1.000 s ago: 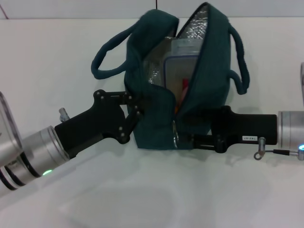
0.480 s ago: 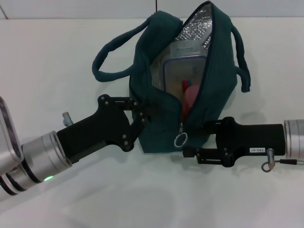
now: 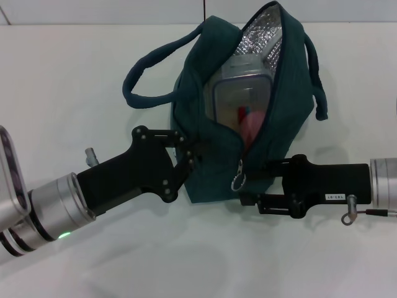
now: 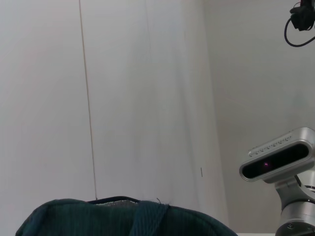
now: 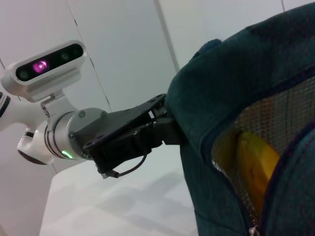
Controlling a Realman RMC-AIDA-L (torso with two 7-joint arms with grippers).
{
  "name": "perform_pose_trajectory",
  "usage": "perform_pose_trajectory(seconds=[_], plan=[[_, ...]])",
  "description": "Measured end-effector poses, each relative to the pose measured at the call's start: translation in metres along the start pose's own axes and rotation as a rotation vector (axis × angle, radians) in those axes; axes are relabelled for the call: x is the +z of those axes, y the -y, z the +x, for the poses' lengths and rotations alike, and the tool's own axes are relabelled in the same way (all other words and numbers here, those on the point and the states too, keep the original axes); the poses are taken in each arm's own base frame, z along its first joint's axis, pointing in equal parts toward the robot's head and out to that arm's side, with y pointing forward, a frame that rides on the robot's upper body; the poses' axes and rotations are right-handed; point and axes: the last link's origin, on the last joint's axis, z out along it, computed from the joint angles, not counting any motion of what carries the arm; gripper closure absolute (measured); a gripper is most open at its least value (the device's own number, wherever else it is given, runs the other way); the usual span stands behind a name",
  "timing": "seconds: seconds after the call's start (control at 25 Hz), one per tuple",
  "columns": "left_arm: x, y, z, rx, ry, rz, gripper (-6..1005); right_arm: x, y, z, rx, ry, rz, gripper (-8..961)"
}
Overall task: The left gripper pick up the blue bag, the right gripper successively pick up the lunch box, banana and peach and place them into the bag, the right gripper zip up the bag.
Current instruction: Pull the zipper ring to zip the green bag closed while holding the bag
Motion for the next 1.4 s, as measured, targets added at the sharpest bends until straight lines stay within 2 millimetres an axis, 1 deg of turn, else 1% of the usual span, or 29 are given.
perform_pose_trajectory(seconds=[0.2,0.28,0.44,0.68,1.16,1.36,1.4], plan=[[0.0,0.0,0.0,0.001,-0.001,0.002,954,-0.004,-0.001,0.0,0.005,0.006,0.0,424],[0.0,0.001,0.0,0.001,-0.001,0.001,954,-0.003,0.002,0.001,0.008,0.0,0.022,424],[0.002,0.002,0.001,0.005,-0.003,-0.005,955,0.004,0.007,-0.002,0.006,-0.023,0.037,425],[0.003,0.002,0.001,0.007,-0.004,-0.008,955,0.017,0.002,-0.007,-0.028,-0.057,-0.023,427],[0.003,0.003,0.001,0.012,-0.001,0.001,954,0.019,0.002,-0.011,-0.034,-0.048,-0.03,430],[0.003,0.003,0.001,0.013,0.001,0.003,954,0.018,0.005,-0.01,-0.029,-0.048,-0.015,637],[0.003,0.003,0.001,0.013,0.001,0.004,954,0.018,0.005,-0.01,-0.03,-0.05,-0.014,657]])
